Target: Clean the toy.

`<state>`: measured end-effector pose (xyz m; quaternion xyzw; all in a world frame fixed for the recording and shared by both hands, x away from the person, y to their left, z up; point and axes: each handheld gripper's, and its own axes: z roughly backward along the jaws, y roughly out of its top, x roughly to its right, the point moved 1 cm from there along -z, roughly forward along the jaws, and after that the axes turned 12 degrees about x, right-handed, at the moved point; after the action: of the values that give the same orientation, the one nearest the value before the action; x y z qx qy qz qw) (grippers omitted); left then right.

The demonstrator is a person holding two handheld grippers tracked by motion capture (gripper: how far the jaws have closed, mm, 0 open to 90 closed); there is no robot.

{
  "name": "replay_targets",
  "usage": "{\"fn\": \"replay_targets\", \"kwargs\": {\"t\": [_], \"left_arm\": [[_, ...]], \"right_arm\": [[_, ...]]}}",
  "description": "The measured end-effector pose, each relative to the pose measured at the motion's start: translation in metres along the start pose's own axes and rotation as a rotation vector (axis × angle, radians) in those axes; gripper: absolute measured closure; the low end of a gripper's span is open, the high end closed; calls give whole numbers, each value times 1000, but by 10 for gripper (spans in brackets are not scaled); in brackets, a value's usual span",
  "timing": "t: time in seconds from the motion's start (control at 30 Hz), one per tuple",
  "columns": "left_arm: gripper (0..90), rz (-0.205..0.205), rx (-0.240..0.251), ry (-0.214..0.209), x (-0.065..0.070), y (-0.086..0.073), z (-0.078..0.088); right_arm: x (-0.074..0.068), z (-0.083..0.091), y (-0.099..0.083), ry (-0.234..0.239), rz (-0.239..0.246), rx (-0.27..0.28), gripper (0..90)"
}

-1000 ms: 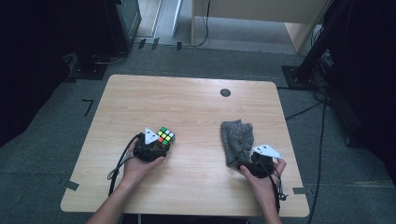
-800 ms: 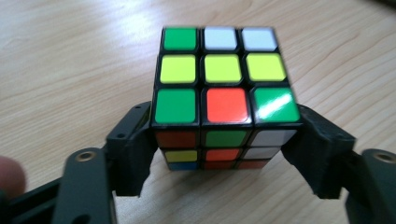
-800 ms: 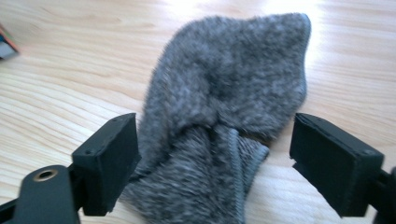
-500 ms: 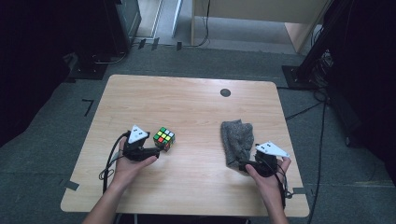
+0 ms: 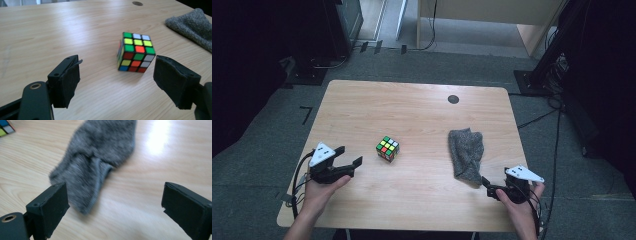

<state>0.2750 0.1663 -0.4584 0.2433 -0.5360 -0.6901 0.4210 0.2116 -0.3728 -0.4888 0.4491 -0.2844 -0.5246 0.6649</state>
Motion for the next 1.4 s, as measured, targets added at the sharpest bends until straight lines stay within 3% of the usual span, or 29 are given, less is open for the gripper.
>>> {"fn": "replay_targets", "kwargs": {"t": [0.13, 0.3, 0.57, 0.73, 1.0, 1.23, 1.4], "left_arm": [[221, 31, 9, 27, -14, -13, 17], [222, 38, -1, 57, -21, -28, 35], [226, 9, -56, 115, -34, -53, 55], [234, -68, -168, 174, -39, -66, 53], [245, -108, -238, 186, -38, -76, 43], [236, -60, -234, 172, -42, -79, 45], [235, -58, -236, 174, -43, -78, 44]], "right_arm": [[11, 8, -7, -21, -19, -1, 69], [22, 15, -12, -33, -2, 2, 69], [51, 14, -31, -82, -42, -44, 76], [63, 10, -38, -102, -72, -60, 80], [72, 2, -41, -122, -64, -75, 81], [72, -1, -41, -138, -3, -92, 74], [69, -5, -40, -156, -11, -99, 41]]}}
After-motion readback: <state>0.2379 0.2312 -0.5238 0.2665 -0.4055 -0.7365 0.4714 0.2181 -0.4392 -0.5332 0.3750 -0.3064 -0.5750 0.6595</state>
